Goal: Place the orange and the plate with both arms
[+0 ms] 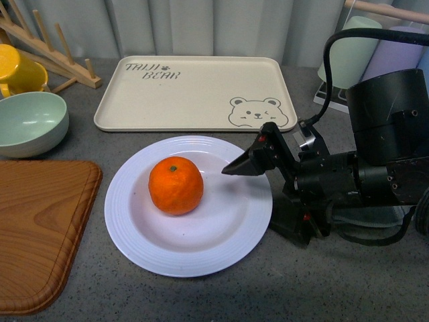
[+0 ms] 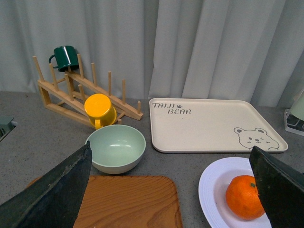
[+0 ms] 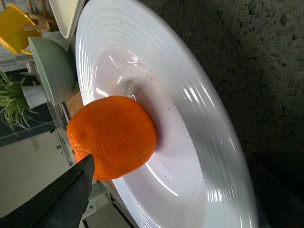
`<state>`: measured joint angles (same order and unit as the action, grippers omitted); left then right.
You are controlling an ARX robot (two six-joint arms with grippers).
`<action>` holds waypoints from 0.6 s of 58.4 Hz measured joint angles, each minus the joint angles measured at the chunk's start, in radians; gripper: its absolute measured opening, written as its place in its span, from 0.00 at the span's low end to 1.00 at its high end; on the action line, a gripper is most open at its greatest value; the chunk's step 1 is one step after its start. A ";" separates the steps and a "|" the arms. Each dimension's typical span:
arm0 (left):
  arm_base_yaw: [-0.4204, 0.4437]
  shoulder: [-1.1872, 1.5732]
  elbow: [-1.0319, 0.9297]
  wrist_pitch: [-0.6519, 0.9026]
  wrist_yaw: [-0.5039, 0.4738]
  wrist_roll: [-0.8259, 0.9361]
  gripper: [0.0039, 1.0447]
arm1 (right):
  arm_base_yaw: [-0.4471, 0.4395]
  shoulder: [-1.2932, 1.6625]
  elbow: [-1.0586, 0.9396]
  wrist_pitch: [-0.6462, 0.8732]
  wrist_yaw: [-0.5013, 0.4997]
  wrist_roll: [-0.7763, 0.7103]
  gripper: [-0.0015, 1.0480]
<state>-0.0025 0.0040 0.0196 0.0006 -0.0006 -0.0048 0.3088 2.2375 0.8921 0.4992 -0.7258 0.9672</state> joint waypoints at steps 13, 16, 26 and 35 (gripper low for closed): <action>0.000 0.000 0.000 0.000 0.000 0.000 0.94 | 0.002 0.014 0.005 -0.048 0.014 -0.014 0.48; 0.000 0.000 0.000 0.000 0.000 0.000 0.94 | 0.002 0.014 0.005 -0.056 0.016 -0.019 0.39; 0.000 0.000 0.000 0.000 0.000 0.000 0.94 | 0.002 0.014 0.009 -0.090 0.006 -0.045 0.15; 0.000 0.000 0.000 0.000 0.000 0.000 0.94 | 0.002 0.010 0.027 -0.107 -0.020 -0.074 0.03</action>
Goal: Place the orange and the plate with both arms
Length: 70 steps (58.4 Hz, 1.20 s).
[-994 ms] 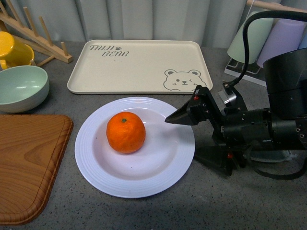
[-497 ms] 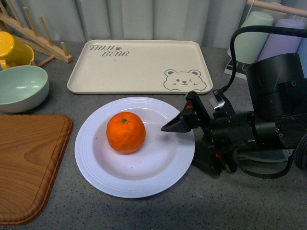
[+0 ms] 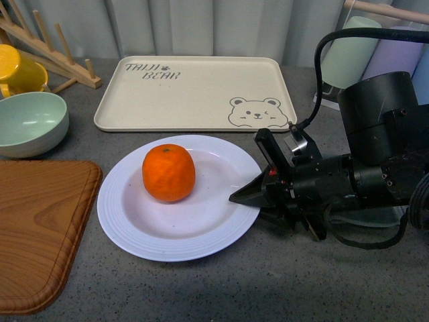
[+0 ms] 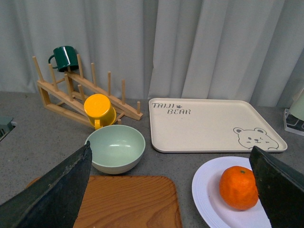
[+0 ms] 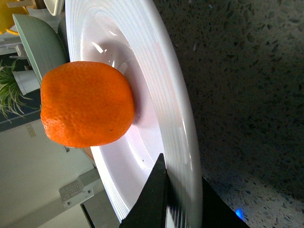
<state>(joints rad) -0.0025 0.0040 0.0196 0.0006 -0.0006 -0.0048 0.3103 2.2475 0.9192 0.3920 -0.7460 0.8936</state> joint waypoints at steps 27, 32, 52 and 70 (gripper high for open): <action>0.000 0.000 0.000 0.000 0.000 0.000 0.94 | 0.004 -0.002 -0.038 0.113 -0.001 -0.003 0.03; 0.000 0.000 0.000 0.000 0.000 0.000 0.94 | 0.004 -0.002 -0.042 0.135 0.000 0.000 0.03; 0.000 0.000 0.000 0.000 0.000 0.000 0.94 | 0.003 -0.002 -0.064 0.252 0.007 0.043 0.03; 0.000 0.000 0.000 0.000 0.000 0.000 0.94 | 0.003 -0.001 -0.077 0.452 0.003 0.112 0.03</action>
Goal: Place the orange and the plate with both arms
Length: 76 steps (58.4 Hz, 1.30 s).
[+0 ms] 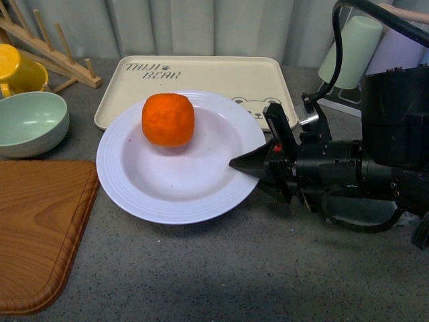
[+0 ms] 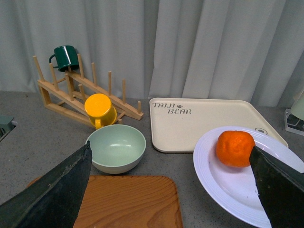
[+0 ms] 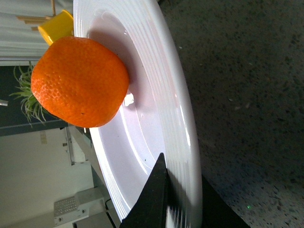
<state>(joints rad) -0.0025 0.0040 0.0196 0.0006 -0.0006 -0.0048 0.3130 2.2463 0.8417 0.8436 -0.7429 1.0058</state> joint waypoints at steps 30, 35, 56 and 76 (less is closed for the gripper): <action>0.000 0.000 0.000 0.000 0.000 0.000 0.94 | 0.006 0.039 0.088 0.070 0.007 0.107 0.03; 0.000 0.000 0.000 0.000 0.000 0.000 0.94 | 0.009 0.050 0.125 0.053 0.019 0.109 0.03; 0.000 0.000 0.000 0.000 0.000 0.000 0.94 | 0.003 0.090 0.290 -0.106 0.088 0.053 0.03; 0.000 0.000 0.000 0.000 0.000 0.000 0.94 | 0.006 0.150 0.404 -0.126 0.201 0.111 0.03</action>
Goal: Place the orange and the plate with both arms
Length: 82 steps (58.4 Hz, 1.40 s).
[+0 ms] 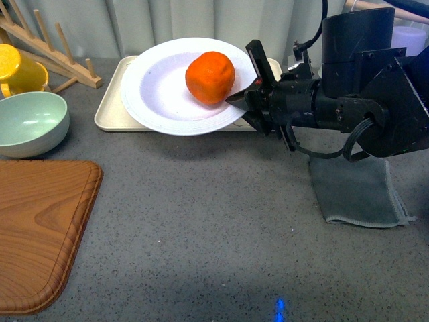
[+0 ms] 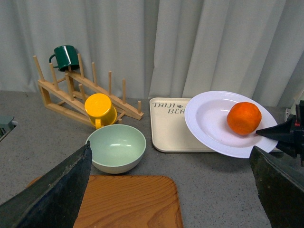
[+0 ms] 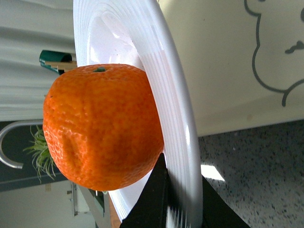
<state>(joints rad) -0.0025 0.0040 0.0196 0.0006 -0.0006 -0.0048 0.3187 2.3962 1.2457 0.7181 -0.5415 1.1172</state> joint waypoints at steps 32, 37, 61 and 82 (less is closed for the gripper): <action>0.000 0.000 0.000 0.000 0.000 0.000 0.94 | 0.113 0.176 0.387 -0.256 0.128 0.101 0.03; 0.000 0.000 0.000 0.000 0.000 0.000 0.94 | 0.123 0.213 0.470 -0.331 0.162 0.109 0.03; 0.000 0.000 0.000 0.000 0.000 0.000 0.94 | 0.133 0.278 0.623 -0.475 0.205 0.111 0.14; 0.000 0.000 0.000 0.000 0.000 0.000 0.94 | 0.126 0.101 0.404 -0.430 0.252 0.032 0.68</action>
<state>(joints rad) -0.0025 0.0040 0.0196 0.0006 -0.0006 -0.0048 0.4446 2.4973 1.6501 0.2878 -0.2897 1.1496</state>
